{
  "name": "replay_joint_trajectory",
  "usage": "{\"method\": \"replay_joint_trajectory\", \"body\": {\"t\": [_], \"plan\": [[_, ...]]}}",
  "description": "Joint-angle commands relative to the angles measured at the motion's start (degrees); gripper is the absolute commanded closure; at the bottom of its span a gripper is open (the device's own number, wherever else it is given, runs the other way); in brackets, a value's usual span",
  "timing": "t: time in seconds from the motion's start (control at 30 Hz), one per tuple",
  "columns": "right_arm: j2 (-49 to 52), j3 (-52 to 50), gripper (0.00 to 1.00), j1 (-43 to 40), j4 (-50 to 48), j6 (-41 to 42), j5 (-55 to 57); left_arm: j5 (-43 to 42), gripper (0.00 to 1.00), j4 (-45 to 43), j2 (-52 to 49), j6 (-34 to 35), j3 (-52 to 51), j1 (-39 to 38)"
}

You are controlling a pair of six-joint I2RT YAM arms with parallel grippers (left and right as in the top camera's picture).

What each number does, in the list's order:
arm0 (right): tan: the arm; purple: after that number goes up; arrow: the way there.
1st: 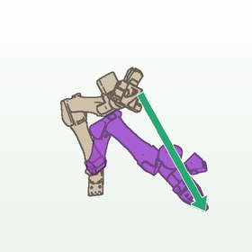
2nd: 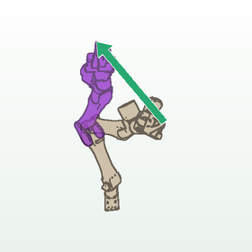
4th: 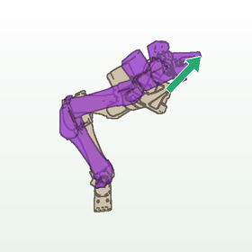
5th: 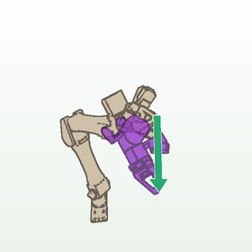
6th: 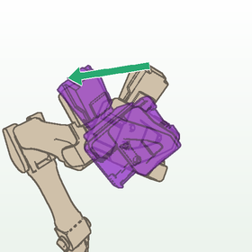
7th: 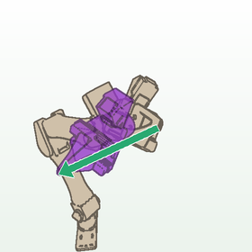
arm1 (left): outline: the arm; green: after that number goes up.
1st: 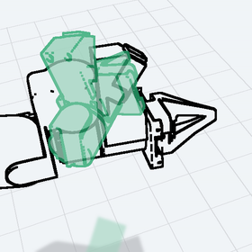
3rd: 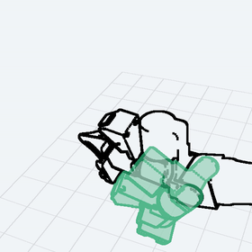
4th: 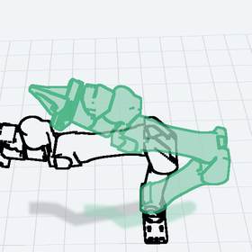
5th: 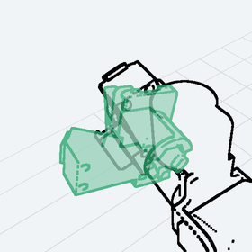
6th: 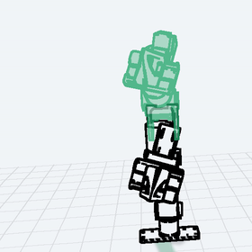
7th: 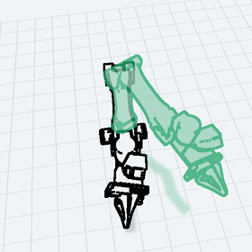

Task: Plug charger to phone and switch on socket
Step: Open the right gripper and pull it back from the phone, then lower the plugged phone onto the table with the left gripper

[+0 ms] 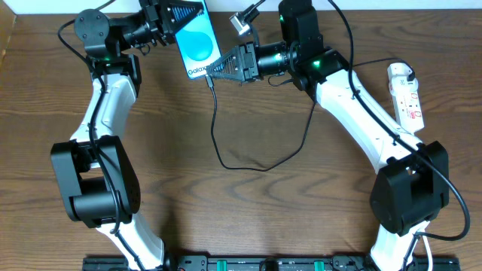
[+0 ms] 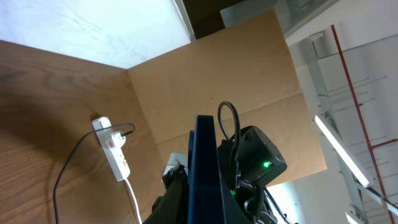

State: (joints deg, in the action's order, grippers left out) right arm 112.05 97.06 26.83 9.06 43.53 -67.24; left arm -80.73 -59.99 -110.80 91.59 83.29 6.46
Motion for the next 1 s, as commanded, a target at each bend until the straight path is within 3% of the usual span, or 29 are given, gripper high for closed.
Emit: {"method": "replay_joint_trajectory", "body": {"t": [0.0,0.3,0.53,0.7,0.97], "plan": [[-1.1,0.7,0.67,-0.2,0.1,-2.5,0.4,-1.0,0.93,-0.5,0.6,0.5,1.2,1.0],[-1.1,0.7,0.45,-6.3,0.4,-6.2,0.5,-9.0,0.93,-0.5,0.3,-2.7,1.2,0.8],[-1.1,0.7,0.43,-10.4,13.9,-16.3,7.2,-9.3,0.93,-0.1,-0.6,-6.3,-5.5,-1.7],[-1.1,0.7,0.43,-10.8,25.8,-24.5,15.2,-9.2,0.93,6.8,-0.8,-16.3,-12.0,-3.4],[-1.1,0.7,0.43,-10.6,34.0,-27.7,24.0,-6.0,0.93,22.3,-0.9,-32.4,-16.2,-3.7]]}}
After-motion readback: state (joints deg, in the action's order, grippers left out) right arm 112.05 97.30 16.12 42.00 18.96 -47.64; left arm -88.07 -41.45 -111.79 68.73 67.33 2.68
